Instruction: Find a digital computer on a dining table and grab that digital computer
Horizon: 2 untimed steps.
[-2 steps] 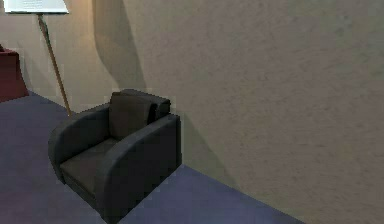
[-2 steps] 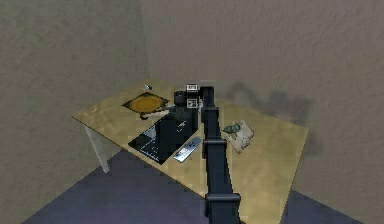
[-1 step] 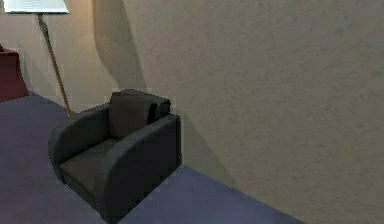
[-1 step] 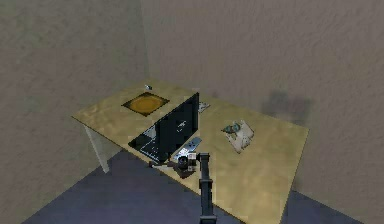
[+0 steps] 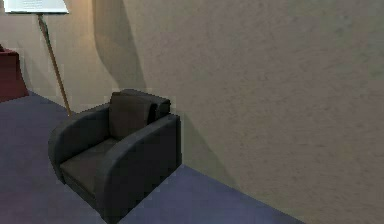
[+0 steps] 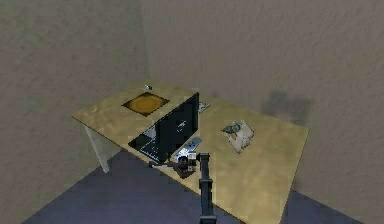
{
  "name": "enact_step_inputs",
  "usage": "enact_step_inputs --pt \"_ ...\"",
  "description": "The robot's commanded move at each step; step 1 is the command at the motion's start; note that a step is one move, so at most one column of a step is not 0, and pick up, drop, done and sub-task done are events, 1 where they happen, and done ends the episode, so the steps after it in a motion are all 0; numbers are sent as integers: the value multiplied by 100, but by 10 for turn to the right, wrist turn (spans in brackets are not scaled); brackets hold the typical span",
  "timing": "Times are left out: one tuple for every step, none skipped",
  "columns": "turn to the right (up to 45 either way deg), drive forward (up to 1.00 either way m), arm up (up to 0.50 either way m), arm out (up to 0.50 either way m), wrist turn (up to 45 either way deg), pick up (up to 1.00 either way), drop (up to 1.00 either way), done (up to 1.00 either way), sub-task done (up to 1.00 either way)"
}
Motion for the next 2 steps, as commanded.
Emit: enact_step_inputs --pt "0 0 10 0 0 0 0 0 0" --pt "0 0 0 0 0 0 0 100 0"
